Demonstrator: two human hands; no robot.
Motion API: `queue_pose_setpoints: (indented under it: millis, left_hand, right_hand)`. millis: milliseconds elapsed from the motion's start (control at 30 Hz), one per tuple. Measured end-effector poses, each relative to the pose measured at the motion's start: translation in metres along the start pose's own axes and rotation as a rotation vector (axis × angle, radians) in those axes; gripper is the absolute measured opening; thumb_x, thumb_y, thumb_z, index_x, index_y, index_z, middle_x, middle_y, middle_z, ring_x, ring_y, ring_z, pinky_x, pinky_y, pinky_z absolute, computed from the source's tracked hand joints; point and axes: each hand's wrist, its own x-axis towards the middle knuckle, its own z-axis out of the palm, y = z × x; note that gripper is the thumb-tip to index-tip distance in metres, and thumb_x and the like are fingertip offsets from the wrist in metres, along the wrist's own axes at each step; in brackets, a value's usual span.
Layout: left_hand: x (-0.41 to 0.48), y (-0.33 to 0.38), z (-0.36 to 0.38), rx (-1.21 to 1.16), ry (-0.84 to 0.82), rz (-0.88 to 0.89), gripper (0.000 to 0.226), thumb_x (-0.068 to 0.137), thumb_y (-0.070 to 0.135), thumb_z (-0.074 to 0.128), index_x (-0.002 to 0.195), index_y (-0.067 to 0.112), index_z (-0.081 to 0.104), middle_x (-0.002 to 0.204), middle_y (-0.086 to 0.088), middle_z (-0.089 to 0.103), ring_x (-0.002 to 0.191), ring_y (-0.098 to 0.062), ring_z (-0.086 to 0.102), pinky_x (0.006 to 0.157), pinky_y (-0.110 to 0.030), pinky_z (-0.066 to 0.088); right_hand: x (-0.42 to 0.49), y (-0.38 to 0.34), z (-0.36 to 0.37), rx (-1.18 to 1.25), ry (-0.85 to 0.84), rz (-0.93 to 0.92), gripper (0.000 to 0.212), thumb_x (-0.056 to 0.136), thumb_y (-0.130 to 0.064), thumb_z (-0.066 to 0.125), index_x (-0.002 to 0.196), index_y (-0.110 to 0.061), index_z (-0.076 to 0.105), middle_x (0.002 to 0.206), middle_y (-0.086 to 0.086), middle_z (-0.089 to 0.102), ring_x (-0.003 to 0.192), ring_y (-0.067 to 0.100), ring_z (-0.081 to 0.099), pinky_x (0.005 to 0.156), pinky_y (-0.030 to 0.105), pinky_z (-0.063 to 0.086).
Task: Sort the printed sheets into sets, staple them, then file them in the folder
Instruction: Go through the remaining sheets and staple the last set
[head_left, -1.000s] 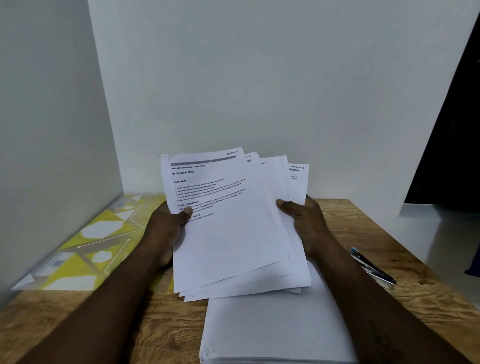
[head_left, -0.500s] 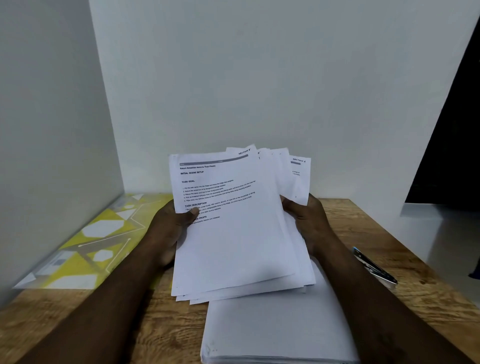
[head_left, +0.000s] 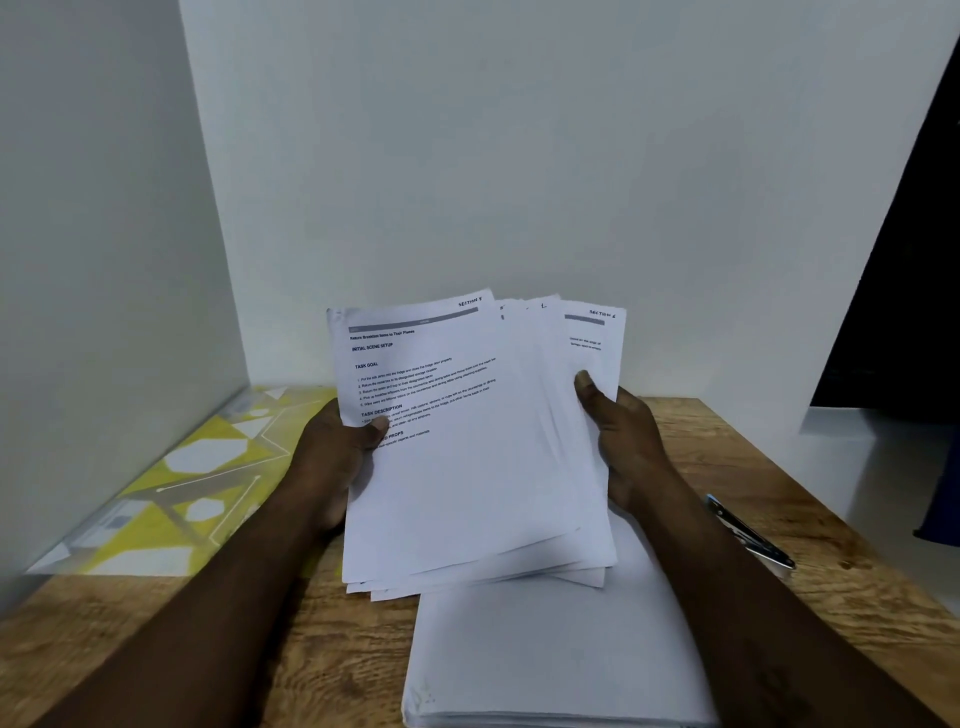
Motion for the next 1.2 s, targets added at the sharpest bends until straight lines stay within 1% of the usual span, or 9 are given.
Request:
queue_pose_setpoints:
  millis: [267,500,567,633,700,867,1000,1100,1200]
  left_hand:
    - [0.0,0.0,0.001,-0.036,-0.019,0.02,0.047,0.099,-0.011,0.054,0.14,0.012,0.062,0.134,-0.005,0.072,0.125,-0.028,0.068,0.109,-0.047,0.049]
    - [-0.004,0.001,0.0,-0.008,0.008,0.021,0.044,0.099,-0.008,0.057,0.135,0.015,0.065,0.129,-0.005,0.075,0.121,-0.031,0.07,0.11,-0.054,0.049]
    - [-0.007,0.004,0.002,-0.022,-0.013,0.017,0.044,0.099,-0.01,0.054,0.136,0.011,0.064,0.128,-0.006,0.075,0.118,-0.03,0.071,0.1,-0.047,0.055]
    - [-0.013,0.007,0.005,-0.023,-0.036,0.02,0.042,0.099,-0.011,0.053,0.134,0.009,0.063,0.124,-0.006,0.076,0.108,-0.025,0.075,0.084,-0.037,0.062]
    - [-0.016,0.009,0.007,-0.017,-0.048,0.027,0.04,0.099,-0.012,0.053,0.131,0.009,0.064,0.122,-0.006,0.077,0.101,-0.021,0.077,0.077,-0.032,0.063]
    - [-0.014,0.009,0.006,0.018,-0.039,-0.01,0.036,0.099,-0.008,0.058,0.131,0.008,0.066,0.121,-0.008,0.077,0.104,-0.026,0.076,0.084,-0.037,0.059]
    - [-0.012,0.007,0.006,0.042,0.008,-0.038,0.036,0.097,-0.007,0.062,0.13,0.007,0.068,0.12,-0.009,0.077,0.11,-0.032,0.074,0.091,-0.041,0.058]
    - [-0.005,0.003,0.002,0.079,0.072,-0.044,0.035,0.095,-0.007,0.066,0.123,0.012,0.072,0.117,-0.006,0.078,0.11,-0.033,0.073,0.102,-0.05,0.055]
    - [0.0,0.001,-0.001,0.121,0.102,-0.032,0.034,0.092,-0.005,0.07,0.116,0.018,0.075,0.114,-0.004,0.08,0.108,-0.032,0.074,0.106,-0.056,0.053]
  right_hand:
    - [-0.003,-0.004,0.001,0.081,-0.036,0.076,0.035,0.098,-0.023,0.074,0.131,-0.012,0.073,0.127,0.011,0.075,0.119,0.034,0.071,0.108,0.06,0.052]
    - [-0.002,0.0,0.002,0.016,-0.019,0.025,0.039,0.091,-0.027,0.084,0.127,-0.013,0.076,0.128,0.009,0.076,0.122,0.033,0.07,0.111,0.062,0.049]
    - [-0.003,0.0,0.003,-0.002,-0.008,0.014,0.037,0.091,-0.025,0.084,0.125,-0.012,0.076,0.126,0.007,0.077,0.121,0.031,0.071,0.111,0.06,0.05]
    - [-0.005,0.0,0.005,-0.019,0.009,-0.001,0.035,0.092,-0.021,0.082,0.124,-0.01,0.076,0.123,0.006,0.078,0.118,0.028,0.073,0.11,0.057,0.052]
    - [-0.006,-0.001,0.006,-0.041,0.035,-0.014,0.033,0.092,-0.019,0.082,0.123,-0.009,0.076,0.119,0.004,0.079,0.115,0.025,0.074,0.108,0.055,0.054]
    - [-0.007,-0.002,0.008,-0.083,0.078,-0.039,0.027,0.094,-0.017,0.08,0.118,-0.007,0.078,0.112,0.003,0.081,0.109,0.024,0.076,0.104,0.051,0.057]
    - [-0.003,0.001,0.005,-0.116,0.091,-0.03,0.03,0.096,-0.03,0.078,0.121,-0.013,0.077,0.116,0.001,0.08,0.113,0.025,0.074,0.107,0.054,0.055]
    - [0.002,0.002,0.003,-0.186,0.165,-0.067,0.026,0.1,-0.034,0.073,0.118,-0.016,0.077,0.111,-0.004,0.081,0.109,0.023,0.075,0.106,0.054,0.055]
    - [0.006,0.001,-0.003,-0.185,0.224,-0.106,0.023,0.1,-0.032,0.072,0.117,-0.016,0.077,0.11,-0.003,0.081,0.108,0.024,0.075,0.104,0.055,0.056]
